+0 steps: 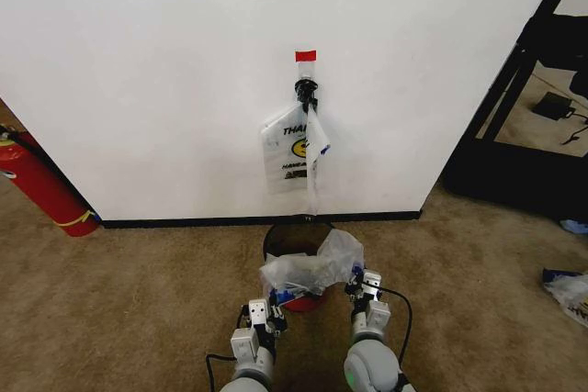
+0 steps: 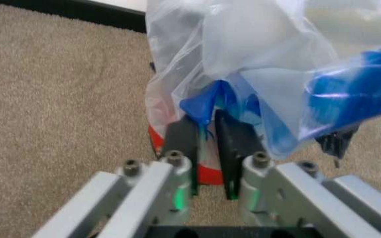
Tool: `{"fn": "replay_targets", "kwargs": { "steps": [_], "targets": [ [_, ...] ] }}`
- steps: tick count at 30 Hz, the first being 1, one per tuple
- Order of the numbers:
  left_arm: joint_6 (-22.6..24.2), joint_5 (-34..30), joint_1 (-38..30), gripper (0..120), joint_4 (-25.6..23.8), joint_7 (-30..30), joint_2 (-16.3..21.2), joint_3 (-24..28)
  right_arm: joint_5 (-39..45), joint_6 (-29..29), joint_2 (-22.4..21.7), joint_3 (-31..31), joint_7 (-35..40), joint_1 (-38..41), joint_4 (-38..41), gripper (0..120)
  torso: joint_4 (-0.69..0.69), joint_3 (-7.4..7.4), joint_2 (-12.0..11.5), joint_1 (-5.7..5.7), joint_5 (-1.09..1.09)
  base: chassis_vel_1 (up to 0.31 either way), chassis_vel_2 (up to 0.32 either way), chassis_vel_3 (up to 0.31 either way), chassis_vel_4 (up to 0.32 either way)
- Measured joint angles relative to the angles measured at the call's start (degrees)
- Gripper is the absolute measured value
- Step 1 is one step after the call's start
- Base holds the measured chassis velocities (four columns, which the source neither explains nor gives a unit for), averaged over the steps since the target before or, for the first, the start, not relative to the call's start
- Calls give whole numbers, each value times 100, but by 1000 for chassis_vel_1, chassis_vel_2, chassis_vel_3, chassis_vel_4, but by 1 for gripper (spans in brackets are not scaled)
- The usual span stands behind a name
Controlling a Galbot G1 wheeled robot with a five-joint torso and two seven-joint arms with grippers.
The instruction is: Pick up the garbage bag from the wall and place it over the trash bin.
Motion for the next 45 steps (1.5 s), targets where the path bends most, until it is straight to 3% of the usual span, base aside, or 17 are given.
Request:
{"fn": "replay_targets", "kwargs": {
  "steps": [4, 6, 18, 20, 23, 27, 31, 33, 45],
  "targets": [
    [28, 135, 142, 33, -167, 24, 81, -8, -116, 87, -34, 19, -22, -146, 119, 15, 0, 0, 0, 0, 0, 0, 0, 0, 0],
    [32, 166, 175, 36, -192, 26, 85, -8, -145, 110, -41, 27, -35, -183, 142, 18, 0, 0, 0, 0, 0, 0, 0, 0, 0],
    [8, 588, 815, 85, -727, 74, 166, -37, -621, 576, -214, 341, -289, -828, 664, 67, -6, 0, 0, 0, 1, 0, 0, 0, 0],
    [8, 607, 849, 86, -767, 76, 173, -37, -636, 595, -218, 356, -300, -856, 694, 68, -6, 0, 0, 0, 2, 0, 0, 0, 0],
    [9, 730, 1019, 97, -947, 95, 205, -39, -680, 708, -257, 436, -366, -1033, 881, 84, -3, -1, 0, 0, 5, 0, 0, 0, 0],
    [-29, 857, 1131, 100, -1048, 141, 243, -39, -667, 923, -307, 503, -515, -1161, 1038, 98, -1, -1, 0, 0, 4, 0, 0, 0, 0],
    [-203, 1036, 1136, 100, -1068, 222, 327, -88, -612, 1173, -333, 567, -731, -1216, 1104, 100, 3, -1, 0, -1, 4, 0, 0, 0, 0],
    [-244, 1065, 1107, 100, -1079, 238, 401, -134, -609, 1287, -343, 608, -857, -1273, 1169, 100, 7, -1, 0, 0, -7, 0, 0, 0, 0],
    [-215, 1066, 1189, 100, -1457, 169, 909, -314, -669, 1576, -494, 840, -1515, -1691, 1398, 100, 0, -1, 0, -1, -2, 0, 0, 0, 0]
  ]
}}
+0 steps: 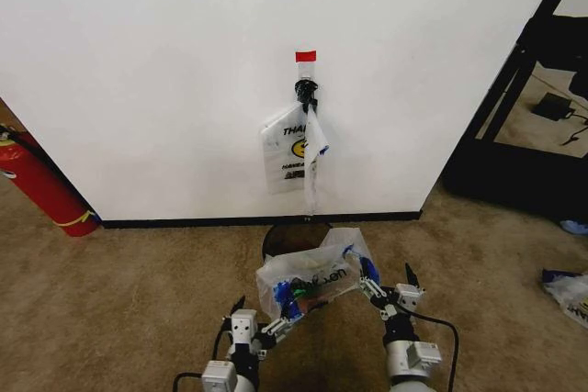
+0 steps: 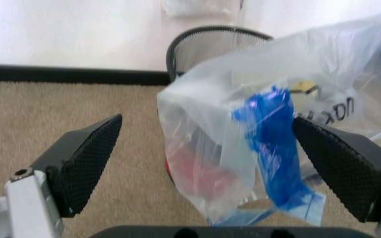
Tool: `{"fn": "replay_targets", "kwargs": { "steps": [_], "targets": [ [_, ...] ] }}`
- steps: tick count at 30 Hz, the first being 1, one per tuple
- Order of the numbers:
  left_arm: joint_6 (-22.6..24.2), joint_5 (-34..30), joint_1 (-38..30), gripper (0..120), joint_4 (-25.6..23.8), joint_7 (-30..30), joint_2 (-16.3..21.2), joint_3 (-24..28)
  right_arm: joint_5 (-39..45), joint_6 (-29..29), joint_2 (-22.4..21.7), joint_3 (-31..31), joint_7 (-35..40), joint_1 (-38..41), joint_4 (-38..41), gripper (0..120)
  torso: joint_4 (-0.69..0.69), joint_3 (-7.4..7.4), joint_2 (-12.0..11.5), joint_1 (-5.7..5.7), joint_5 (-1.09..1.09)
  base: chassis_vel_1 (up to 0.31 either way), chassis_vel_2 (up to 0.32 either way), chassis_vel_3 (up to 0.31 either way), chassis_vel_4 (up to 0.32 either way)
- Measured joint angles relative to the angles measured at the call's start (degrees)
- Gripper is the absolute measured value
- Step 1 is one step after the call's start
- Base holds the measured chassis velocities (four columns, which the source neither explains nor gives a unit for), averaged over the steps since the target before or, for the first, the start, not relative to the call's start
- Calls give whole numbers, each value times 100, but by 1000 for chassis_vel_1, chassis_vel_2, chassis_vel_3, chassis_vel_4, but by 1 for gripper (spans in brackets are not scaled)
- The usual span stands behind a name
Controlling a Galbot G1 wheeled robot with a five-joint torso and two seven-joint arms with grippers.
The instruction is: Pick up the garbage bag from the wall and place it over the trash bin.
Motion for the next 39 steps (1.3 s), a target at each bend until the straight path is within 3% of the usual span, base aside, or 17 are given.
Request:
{"fn": "replay_targets", "kwargs": {
  "steps": [7, 12, 13, 18, 19, 21, 25, 27, 30, 34, 36, 39],
  "targets": [
    [89, -259, -401, 100, -303, 10, 323, -288, 144, 343, -62, 116, -579, 33, -135, 100, 1, 1, 0, 0, 0, 0, 0, 0, 0],
    [294, -994, -1349, 100, -351, 52, 841, -515, 203, 841, -118, 288, -1291, -1, -185, 100, -1, 1, 0, 1, 0, 0, 0, 0, 0],
    [440, -1332, -1737, 100, -266, 136, 1062, -499, 226, 1023, -145, 350, -1506, -32, -180, 100, -1, 1, 0, 1, 3, 0, 0, 0, 0],
    [711, -1897, -2627, 100, 70, 438, 1475, -363, 271, 1381, -305, 414, -2030, 30, -159, 100, -5, 1, 0, 1, 4, 0, 0, 0, 0],
    [750, -1950, -2945, 100, 311, 544, 1560, -246, 333, 1436, -422, 367, -2181, 137, -130, 100, 8, 1, 0, 1, 5, 0, 0, 0, 0],
    [859, -2108, -3484, 100, 649, 685, 1600, 19, 376, 1505, -491, 413, -2296, 107, -16, 100, 9, 2, 0, 1, 1, 0, 0, 0, 0],
    [1143, -2577, -4357, 100, 1147, 978, 1603, 422, 572, 1562, -558, 602, -2418, -164, 303, 100, -6, 2, -2, 2, 1, 0, 0, 0, 0],
    [1333, -2853, -4782, 100, 1381, 1170, 1603, 736, 750, 1580, -611, 725, -2535, -370, 552, 100, -4, 1, -1, 1, 4, 0, 0, 0, 0],
    [1515, -3066, -5074, 100, 1536, 1273, 1599, 1002, 823, 1583, -633, 790, -2572, -494, 709, 100, -4, 1, -1, 1, 1, 0, 0, 0, 0],
    [2261, -3704, -5636, 100, 1874, 1409, 1500, 1604, 857, 1542, -685, 867, -2545, -669, 1059, 100, 0, 1, -2, 2, 0, 0, 0, 0, 0],
    [2599, -4409, -5884, 100, 2085, 1440, 1331, 1752, 814, 1417, -692, 842, -2369, -623, 1186, 100, 1, 1, -1, 1, 2, 0, 0, 0, 0],
    [2525, -4601, -5987, 100, 2319, 1439, 1180, 1806, 765, 1380, -693, 813, -2241, -577, 1186, 100, 1, 1, -1, 1, 2, 0, 0, 0, 0]
  ]
}}
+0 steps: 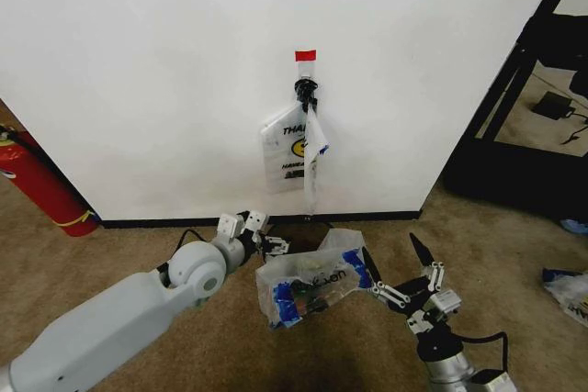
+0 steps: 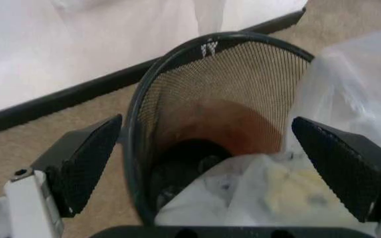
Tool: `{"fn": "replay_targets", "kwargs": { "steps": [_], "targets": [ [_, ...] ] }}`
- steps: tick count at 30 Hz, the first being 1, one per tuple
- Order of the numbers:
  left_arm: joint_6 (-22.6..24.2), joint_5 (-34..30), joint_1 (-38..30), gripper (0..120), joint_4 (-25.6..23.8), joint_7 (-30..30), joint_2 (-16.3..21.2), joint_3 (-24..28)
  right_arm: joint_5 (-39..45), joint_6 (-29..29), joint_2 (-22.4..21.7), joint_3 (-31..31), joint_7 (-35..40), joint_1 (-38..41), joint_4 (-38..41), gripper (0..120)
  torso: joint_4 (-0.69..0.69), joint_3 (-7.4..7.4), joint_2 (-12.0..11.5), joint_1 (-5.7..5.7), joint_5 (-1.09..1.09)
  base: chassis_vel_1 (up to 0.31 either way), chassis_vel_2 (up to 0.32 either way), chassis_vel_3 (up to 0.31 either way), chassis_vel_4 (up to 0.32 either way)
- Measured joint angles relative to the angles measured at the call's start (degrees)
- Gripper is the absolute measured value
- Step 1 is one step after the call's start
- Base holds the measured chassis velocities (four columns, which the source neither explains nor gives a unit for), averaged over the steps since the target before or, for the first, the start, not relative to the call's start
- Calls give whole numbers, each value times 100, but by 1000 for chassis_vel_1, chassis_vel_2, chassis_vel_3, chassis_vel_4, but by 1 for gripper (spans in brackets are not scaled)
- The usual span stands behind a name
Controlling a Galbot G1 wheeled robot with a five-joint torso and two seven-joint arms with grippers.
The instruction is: Pick up the garbage bag from the wall and place it over the trash bin.
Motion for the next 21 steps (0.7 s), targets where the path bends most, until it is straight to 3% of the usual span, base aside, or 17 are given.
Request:
{"fn": "replay_targets", "kwargs": {
  "steps": [5, 11, 16, 21],
  "targets": [
    [151, -305, -275, 99, 634, -17, -257, 156, -53, -28, -5, -19, 138, -9, 26, 100, -1, 0, 0, 0, -1, 0, 0, 0, 0],
    [542, -505, -455, 92, 951, -20, -387, 239, -87, -34, -12, -23, 262, -25, 39, 100, -2, 0, 0, 0, 0, 0, 0, 0, 0],
    [965, -534, -500, 69, 1019, -12, -429, 261, -135, -80, -12, -84, 370, 44, 39, 100, -1, 0, 1, 0, 0, 0, 0, 0, 0],
    [1082, -549, -451, 54, 1043, -35, -444, 215, -136, -118, -31, -91, 431, 68, 39, 100, -1, 0, 1, 0, 0, 0, 0, 0, 0]
  ]
}}
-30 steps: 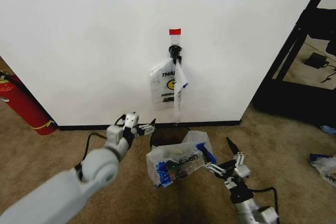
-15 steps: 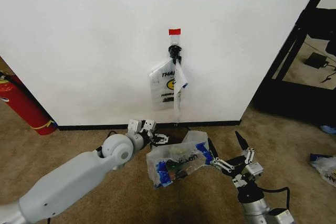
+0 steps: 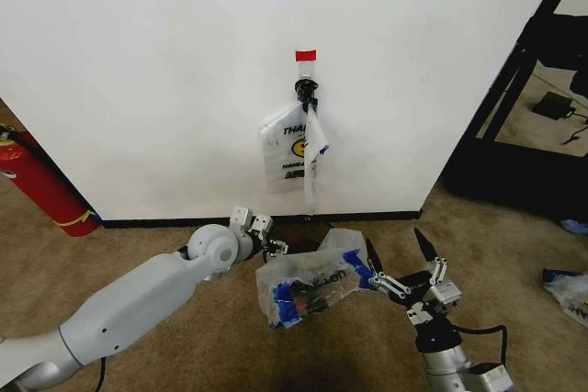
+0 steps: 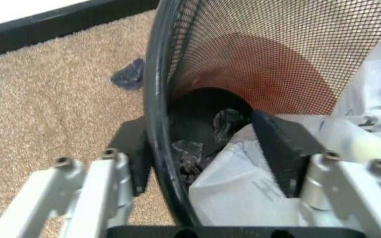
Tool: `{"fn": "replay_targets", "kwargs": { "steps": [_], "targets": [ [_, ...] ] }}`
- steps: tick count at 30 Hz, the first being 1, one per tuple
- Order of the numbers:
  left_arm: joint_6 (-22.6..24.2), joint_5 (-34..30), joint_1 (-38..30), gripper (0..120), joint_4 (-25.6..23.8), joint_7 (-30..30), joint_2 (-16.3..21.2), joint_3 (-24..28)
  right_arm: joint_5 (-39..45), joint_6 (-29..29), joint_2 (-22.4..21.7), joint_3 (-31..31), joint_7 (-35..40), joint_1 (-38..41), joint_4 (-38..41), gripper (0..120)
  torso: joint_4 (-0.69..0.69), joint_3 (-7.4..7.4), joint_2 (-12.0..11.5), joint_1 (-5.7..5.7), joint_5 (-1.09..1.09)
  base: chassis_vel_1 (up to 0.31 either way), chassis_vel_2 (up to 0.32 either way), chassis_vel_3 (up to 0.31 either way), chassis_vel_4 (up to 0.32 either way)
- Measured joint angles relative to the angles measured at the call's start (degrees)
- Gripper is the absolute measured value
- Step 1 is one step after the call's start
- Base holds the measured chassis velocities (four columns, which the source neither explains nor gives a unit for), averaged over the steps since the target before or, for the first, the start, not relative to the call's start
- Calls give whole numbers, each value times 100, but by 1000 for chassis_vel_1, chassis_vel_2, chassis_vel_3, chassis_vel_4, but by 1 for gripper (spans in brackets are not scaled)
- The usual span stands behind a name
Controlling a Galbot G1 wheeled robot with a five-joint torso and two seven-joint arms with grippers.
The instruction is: Pick up the garbage bag from the wall and place it over the trash bin.
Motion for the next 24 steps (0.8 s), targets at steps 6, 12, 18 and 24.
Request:
{"fn": "replay_targets", "kwargs": {
  "steps": [6, 12, 18, 24],
  "targets": [
    [13, -101, 30, 32, 32, -112, -29, -58, -29, 0, 16, 3, 46, -5, -16, 100, 0, -1, 0, 0, 1, 0, 0, 0, 0],
    [22, -284, 20, 10, -42, -301, -53, -95, -57, -1, 29, -9, 108, 23, -38, 100, 0, 0, 0, 0, 0, 0, 0, 0, 0],
    [69, -522, 206, 3, -357, -605, 31, -248, -50, -33, 19, -11, 180, -4, -19, 100, -2, -1, 0, 0, -2, 0, 0, 0, 0],
    [31, -844, 532, 3, -814, -1229, 225, -611, -46, -51, 23, -36, 242, 2, -34, 100, 0, -1, 0, 0, 0, 0, 0, 0, 0]
  ]
}}
